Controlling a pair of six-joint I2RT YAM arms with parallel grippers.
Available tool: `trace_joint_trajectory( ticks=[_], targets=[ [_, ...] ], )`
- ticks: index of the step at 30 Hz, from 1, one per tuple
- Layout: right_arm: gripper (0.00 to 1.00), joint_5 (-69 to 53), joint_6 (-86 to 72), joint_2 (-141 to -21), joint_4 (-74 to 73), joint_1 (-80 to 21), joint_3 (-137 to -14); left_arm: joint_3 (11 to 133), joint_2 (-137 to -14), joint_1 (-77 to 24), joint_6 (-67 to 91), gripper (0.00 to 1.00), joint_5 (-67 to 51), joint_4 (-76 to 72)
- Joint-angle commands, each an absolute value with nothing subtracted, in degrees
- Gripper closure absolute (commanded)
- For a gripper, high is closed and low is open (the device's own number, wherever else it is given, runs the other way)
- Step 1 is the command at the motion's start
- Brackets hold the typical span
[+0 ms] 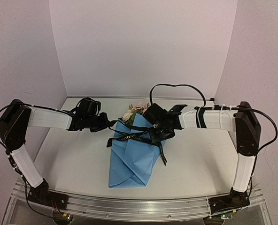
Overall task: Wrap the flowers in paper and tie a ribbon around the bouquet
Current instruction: Cross the ribbon over the folded bouquet.
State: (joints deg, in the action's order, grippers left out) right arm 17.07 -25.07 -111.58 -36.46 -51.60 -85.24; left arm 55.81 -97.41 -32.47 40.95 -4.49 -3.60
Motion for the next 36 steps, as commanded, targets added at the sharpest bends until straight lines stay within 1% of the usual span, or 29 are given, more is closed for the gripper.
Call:
trace_joint_trajectory(
  ticks=[1,5,7,10,11,19,23,29,36],
  targets=[
    [0.52,19.09,-25.66,-115.11,-35.37,-50.68,-89.41,58.03,-97.12,-32.52,40.63,1.00,-4.71,-4.81],
    [0.60,20.13,-25.32,-116.54,-35.15,-50.15,-91.39,58.20,-97.27,-32.52,40.41,1.00,-4.81,-4.82],
    [0.72,21.12,-25.38,-116.55,-35.19,-49.72,-91.49,58.36,-97.36,-32.52,40.34,1.00,-4.83,-4.72],
    [0.96,23.50,-25.10,-116.20,-35.28,-49.36,-92.03,58.55,-97.51,-32.52,40.25,1.00,-5.03,-4.78],
    [1.00,23.83,-24.73,-116.04,-35.34,-49.32,-92.55,58.58,-97.60,-32.52,40.20,1.00,-5.15,-4.79],
    [1.00,20.63,-23.16,-115.07,-36.44,-49.37,-100.07,58.50,-97.70,-32.51,39.99,1.00,-5.51,-4.93],
    [1.00,21.52,-21.39,-117.21,-37.45,-49.33,-106.98,58.42,-97.83,-32.52,40.05,1.00,-5.76,-5.04],
    [1.00,23.13,-19.92,-121.47,-37.63,-49.11,-113.26,58.36,-98.02,-32.52,40.08,1.00,-6.02,-5.41],
    [1.00,23.27,-21.81,-124.34,-37.97,-48.92,-113.23,58.39,-97.87,-32.52,40.11,1.00,-6.24,-5.33]
  ],
)
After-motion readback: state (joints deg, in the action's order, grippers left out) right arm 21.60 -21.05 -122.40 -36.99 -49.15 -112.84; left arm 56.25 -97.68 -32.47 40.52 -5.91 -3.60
